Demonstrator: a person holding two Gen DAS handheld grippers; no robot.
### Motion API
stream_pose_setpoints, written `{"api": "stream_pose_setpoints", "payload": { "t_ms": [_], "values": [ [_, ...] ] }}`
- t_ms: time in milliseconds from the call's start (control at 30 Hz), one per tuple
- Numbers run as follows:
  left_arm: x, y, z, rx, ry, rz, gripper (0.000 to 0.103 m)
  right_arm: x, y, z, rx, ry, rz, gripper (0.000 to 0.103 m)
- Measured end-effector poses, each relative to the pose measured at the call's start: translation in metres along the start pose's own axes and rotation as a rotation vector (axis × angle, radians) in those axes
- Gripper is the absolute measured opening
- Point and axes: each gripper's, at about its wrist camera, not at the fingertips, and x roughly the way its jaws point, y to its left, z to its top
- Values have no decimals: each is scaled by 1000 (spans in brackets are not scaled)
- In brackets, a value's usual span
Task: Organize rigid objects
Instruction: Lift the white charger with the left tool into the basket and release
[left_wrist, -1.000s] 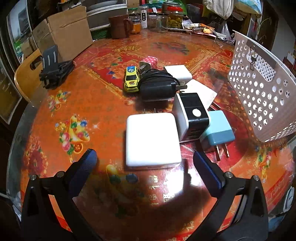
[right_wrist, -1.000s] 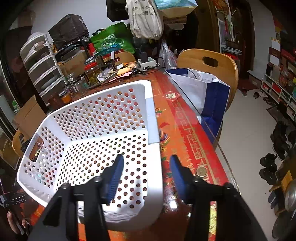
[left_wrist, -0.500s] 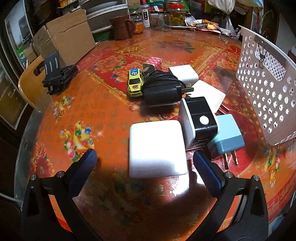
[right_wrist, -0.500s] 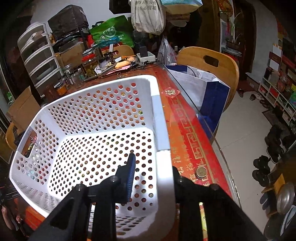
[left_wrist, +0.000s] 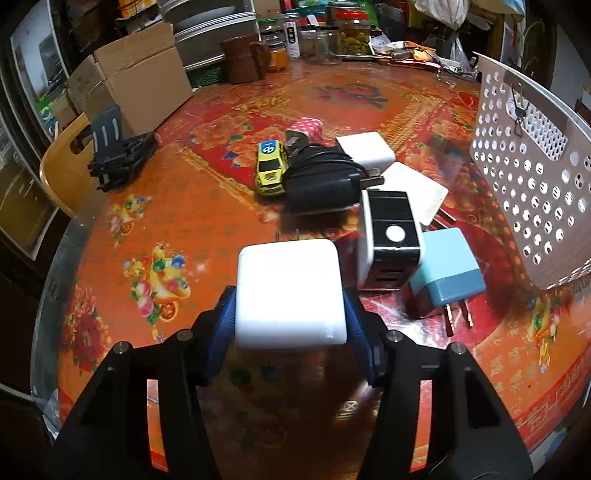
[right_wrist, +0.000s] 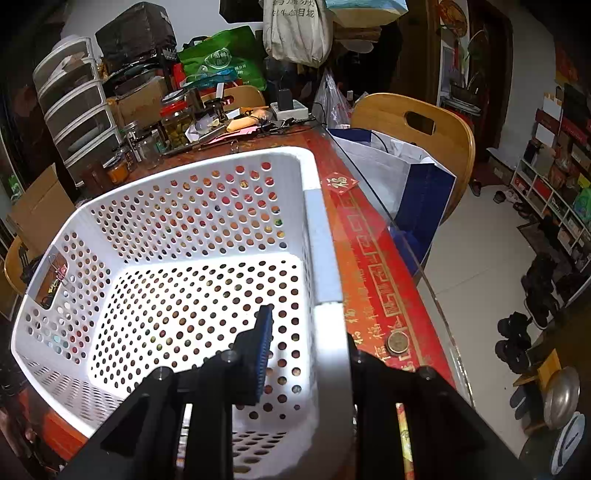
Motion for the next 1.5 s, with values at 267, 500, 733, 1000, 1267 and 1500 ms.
{"api": "stream_pose_setpoints", "payload": {
  "t_ms": [267,500,733,1000,1267,1500],
  "values": [
    [-10,17,-4,-24,-24,50,53,5,1,2,-3,8,-18,19],
    [-22,24,-3,-29,-49,89,53,6,2,2,-8,-1,-30,18],
    [-28,24,-3,-40,-63,80,53,5,2,3,-10,-5,-25,18],
    [-56,16,1,-1,-141,137,53,5,2,2,-7,-7,-22,18],
    [-93,-14,24,123,-238,240,53,5,2,2,-8,-10,-18,18],
    [-127,-61,55,253,-337,282,53,5,1,3,-6,-10,-14,18]
  ]
}}
